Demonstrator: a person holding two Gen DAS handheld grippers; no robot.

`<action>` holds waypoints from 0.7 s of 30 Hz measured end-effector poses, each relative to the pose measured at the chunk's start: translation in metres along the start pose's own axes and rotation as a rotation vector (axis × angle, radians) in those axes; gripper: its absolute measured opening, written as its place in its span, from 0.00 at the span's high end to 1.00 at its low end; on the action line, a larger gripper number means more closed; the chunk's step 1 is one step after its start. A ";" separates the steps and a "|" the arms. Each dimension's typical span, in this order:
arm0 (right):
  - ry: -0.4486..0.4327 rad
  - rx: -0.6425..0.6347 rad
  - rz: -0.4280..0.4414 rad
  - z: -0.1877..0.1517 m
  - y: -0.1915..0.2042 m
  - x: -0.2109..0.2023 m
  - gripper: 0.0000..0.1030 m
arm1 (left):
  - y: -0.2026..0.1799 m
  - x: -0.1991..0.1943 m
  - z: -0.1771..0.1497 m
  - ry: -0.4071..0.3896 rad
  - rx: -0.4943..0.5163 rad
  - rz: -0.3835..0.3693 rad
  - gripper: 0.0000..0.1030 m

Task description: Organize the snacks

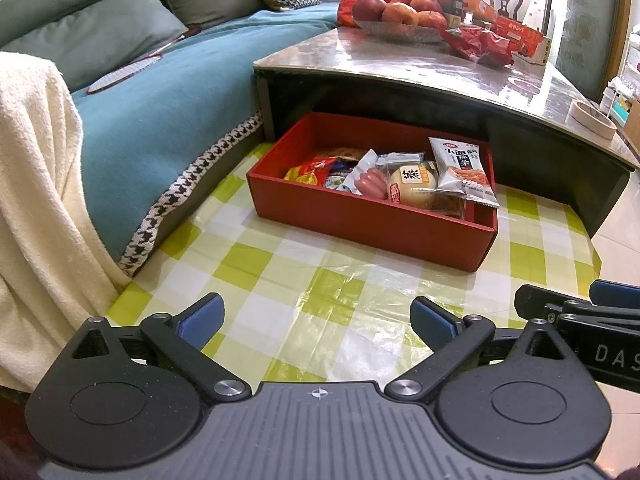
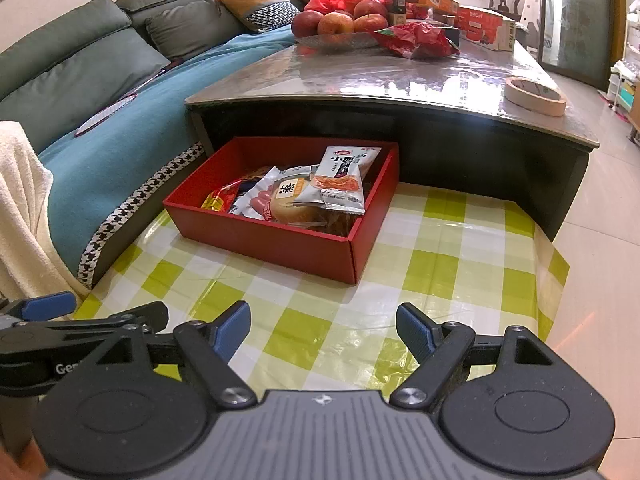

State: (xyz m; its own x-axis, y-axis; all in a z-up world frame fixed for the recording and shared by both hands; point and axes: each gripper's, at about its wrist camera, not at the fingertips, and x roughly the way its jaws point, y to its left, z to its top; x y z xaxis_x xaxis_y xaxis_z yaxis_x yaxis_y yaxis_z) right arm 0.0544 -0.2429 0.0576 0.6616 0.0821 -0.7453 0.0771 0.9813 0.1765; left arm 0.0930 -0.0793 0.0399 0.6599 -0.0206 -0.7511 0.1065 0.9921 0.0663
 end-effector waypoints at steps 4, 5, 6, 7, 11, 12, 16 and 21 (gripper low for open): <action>-0.001 0.000 0.000 -0.001 0.000 0.000 0.20 | 0.000 -0.001 0.000 -0.005 0.003 0.004 0.02; -0.001 0.000 0.000 -0.001 0.000 0.000 0.20 | 0.000 -0.001 0.000 -0.007 0.004 0.005 0.02; -0.001 0.000 0.000 -0.001 0.000 0.000 0.20 | 0.000 -0.001 0.000 -0.008 0.004 0.006 0.02; -0.002 0.000 0.000 -0.001 -0.001 0.000 0.20 | 0.000 -0.002 0.000 -0.009 0.003 0.007 0.02; -0.006 -0.002 0.006 0.001 0.001 -0.003 0.20 | 0.000 -0.002 0.001 -0.001 -0.005 0.000 0.02; -0.007 -0.004 0.007 0.001 0.001 -0.003 0.20 | 0.001 -0.002 0.001 0.001 -0.008 -0.001 0.02; -0.011 -0.003 0.012 0.001 0.000 -0.004 0.20 | 0.002 -0.003 0.001 -0.002 -0.005 -0.006 0.02; -0.015 -0.003 0.016 0.001 -0.002 -0.003 0.20 | 0.003 -0.003 0.001 -0.004 -0.009 -0.011 0.00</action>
State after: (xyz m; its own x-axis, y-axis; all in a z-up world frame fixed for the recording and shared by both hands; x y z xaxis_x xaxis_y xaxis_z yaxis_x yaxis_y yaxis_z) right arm 0.0530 -0.2450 0.0609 0.6737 0.0951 -0.7328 0.0640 0.9805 0.1860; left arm 0.0922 -0.0765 0.0431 0.6617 -0.0315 -0.7491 0.1067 0.9929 0.0525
